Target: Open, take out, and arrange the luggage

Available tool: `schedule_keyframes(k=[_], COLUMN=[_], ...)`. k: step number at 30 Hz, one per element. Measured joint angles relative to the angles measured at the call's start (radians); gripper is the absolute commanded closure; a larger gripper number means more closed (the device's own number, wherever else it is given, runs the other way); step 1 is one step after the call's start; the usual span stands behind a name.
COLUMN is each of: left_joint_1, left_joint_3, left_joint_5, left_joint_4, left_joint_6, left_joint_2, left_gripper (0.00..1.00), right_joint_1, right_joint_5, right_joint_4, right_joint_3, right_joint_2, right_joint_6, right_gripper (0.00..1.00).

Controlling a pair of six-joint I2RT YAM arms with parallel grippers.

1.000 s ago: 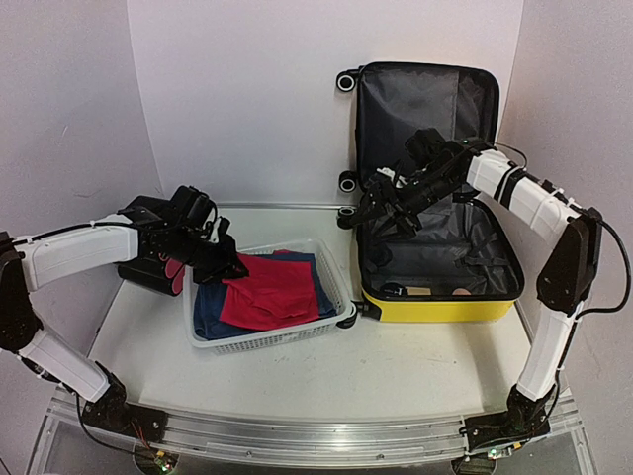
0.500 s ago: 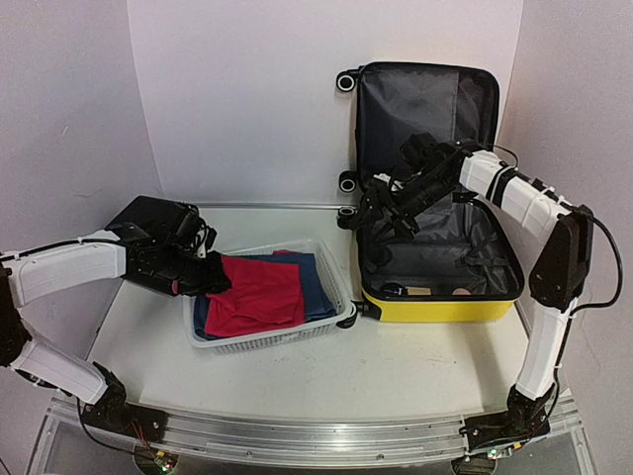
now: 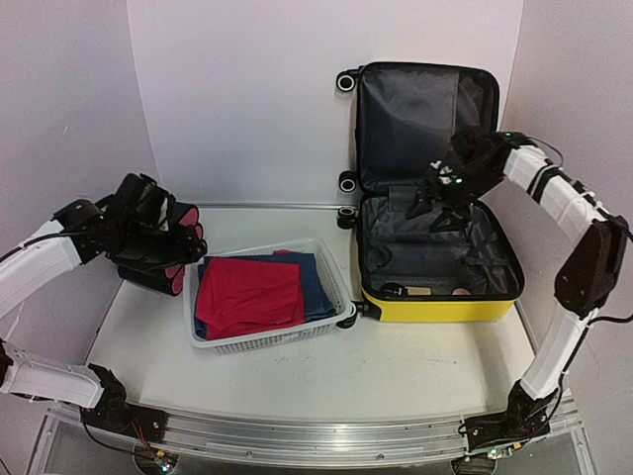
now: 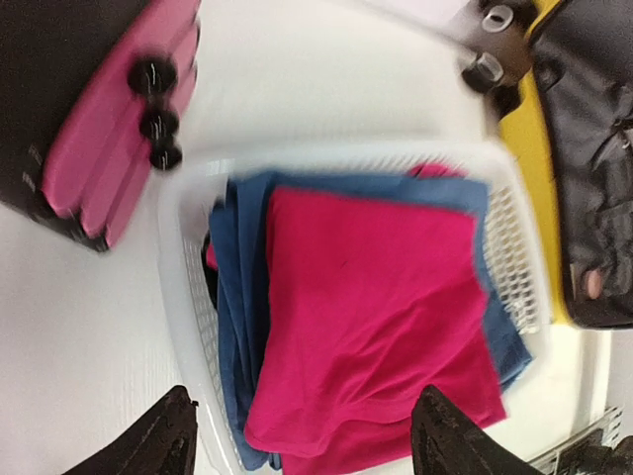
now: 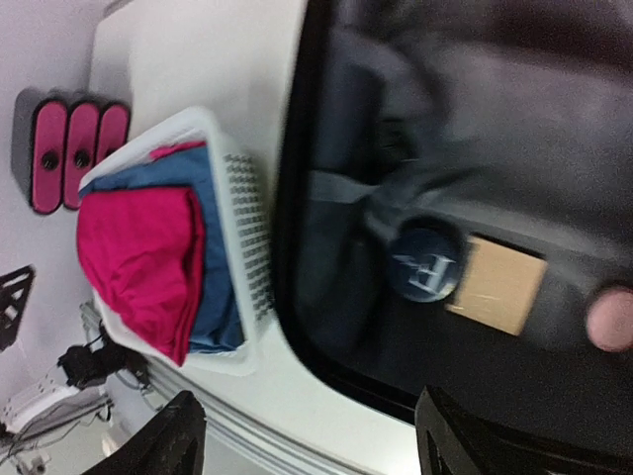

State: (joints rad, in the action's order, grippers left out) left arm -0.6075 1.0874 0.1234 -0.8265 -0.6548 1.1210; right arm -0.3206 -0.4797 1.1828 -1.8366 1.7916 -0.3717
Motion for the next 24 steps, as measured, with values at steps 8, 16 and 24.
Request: schedule_keyframes(k=[8,16,24], left_joint_1=[0.003,0.006,0.008], left_joint_3=[0.364,0.795,0.834], left_joint_5=[0.083,0.174,0.171], left_joint_4=[-0.103,-0.092,-0.059], left_joint_6=[0.079,0.219,0.280], left_joint_2=[0.000,0.127,0.174], left_gripper=[0.05,0.01,0.00], right_joint_1=[0.269,0.254,0.254], right_joint_5=[0.304,0.525,0.499], right_joint_4=[0.127,0.180,0.180], right_joint_3=[0.021,-0.010,0.034], right_joint_2=[-0.275,-0.487,-0.589], right_joint_6=[0.138,0.245,0.225], right_gripper=[0.02,0.02,0.02])
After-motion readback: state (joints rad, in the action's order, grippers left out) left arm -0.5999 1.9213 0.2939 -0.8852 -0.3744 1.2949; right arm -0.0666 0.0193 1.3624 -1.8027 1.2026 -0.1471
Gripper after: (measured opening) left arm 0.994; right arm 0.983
